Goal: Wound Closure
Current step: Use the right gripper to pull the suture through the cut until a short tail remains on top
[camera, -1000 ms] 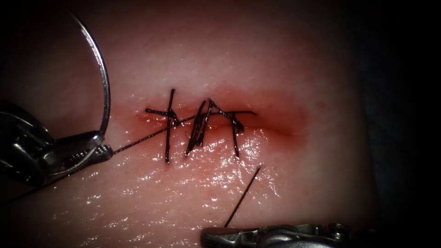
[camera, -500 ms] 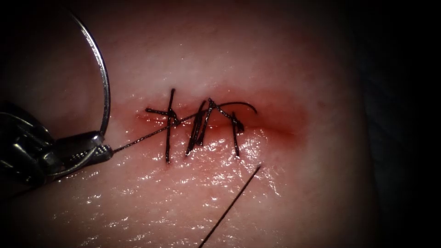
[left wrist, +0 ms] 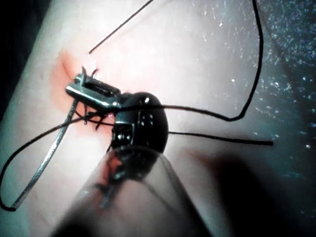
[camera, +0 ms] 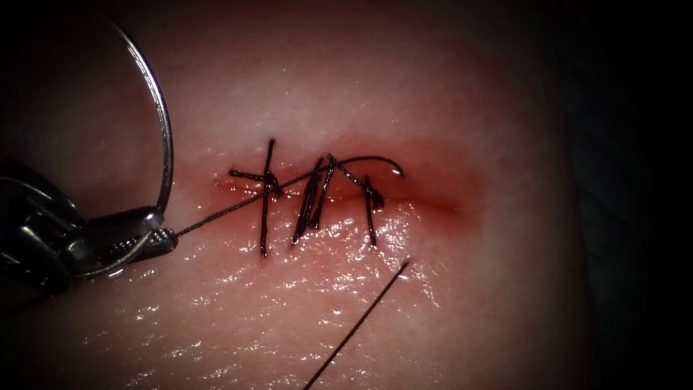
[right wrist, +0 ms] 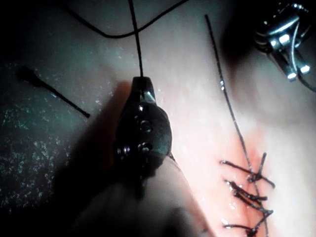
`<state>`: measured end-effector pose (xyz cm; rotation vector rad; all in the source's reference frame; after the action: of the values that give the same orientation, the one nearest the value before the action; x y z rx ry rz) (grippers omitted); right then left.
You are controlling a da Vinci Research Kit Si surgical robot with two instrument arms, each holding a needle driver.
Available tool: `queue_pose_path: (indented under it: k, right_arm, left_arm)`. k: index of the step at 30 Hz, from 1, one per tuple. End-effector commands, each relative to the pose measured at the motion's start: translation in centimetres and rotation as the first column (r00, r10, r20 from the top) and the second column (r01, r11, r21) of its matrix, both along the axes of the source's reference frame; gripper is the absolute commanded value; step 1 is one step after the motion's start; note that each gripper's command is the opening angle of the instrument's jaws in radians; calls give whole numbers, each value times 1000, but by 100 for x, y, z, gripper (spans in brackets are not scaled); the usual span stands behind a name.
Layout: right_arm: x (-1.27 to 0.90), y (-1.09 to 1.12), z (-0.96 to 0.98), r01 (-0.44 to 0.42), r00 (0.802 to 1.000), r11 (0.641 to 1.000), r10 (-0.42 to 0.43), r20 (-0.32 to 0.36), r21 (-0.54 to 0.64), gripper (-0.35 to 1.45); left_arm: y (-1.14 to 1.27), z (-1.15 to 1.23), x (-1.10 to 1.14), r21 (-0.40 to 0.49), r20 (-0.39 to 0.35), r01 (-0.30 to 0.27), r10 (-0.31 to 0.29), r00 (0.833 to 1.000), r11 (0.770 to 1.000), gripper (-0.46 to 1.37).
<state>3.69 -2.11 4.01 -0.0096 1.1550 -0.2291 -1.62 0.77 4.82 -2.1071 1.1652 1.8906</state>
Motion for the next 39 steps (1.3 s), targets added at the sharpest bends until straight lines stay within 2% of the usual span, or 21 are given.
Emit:
queue_pose_path:
  k: [1,5,6,7,14,20,23,26,27,29,34,39]
  right_arm:
    - [-3,2,-1,-28,1000,1000,28,-3,-5,94]
    - [-15,13,-9,-88,996,996,88,5,-20,116]
    - [-25,20,-14,-123,992,992,123,2,-24,119]
    - [-27,21,-15,-130,992,991,130,0,-25,119]
    - [-79,53,-31,-220,975,976,220,-11,-5,122]
    - [-111,72,-34,-267,963,964,267,-25,0,124]
    - [-127,84,-25,-282,959,959,282,-15,-2,124]
    - [-134,91,-17,-288,958,958,288,-9,-5,124]
    - [-139,98,-7,-297,955,955,297,-11,-8,124]
    - [-142,103,-1,-299,954,954,299,-9,-10,124]
    - [-151,120,28,-310,951,950,310,0,-23,121]
    - [-152,126,56,-310,951,950,310,9,-37,121]
  left_arm:
    - [0,0,0,0,-2,-4,4,1000,1000,-35]
    - [0,0,0,0,-2,-4,4,1000,1000,-35]
    - [0,0,0,0,-2,-3,3,1000,1000,-35]
    - [0,0,0,0,-2,-3,3,1000,1000,-35]
    - [0,0,0,0,-2,-3,3,1000,1000,-35]
    - [0,0,-1,0,-2,-3,3,1000,1000,-35]
    - [0,0,-1,0,-3,-3,3,1000,1000,-35]
    - [0,0,-2,0,-3,-2,2,1000,1000,-35]
    - [0,0,-2,0,-3,-2,2,1000,1000,-35]
    - [0,0,-2,0,-3,-2,2,1000,1000,-35]
    - [-1,0,-2,0,-3,-2,2,1000,1000,-35]
    - [-1,1,-2,1,-4,0,0,1000,1000,-35]
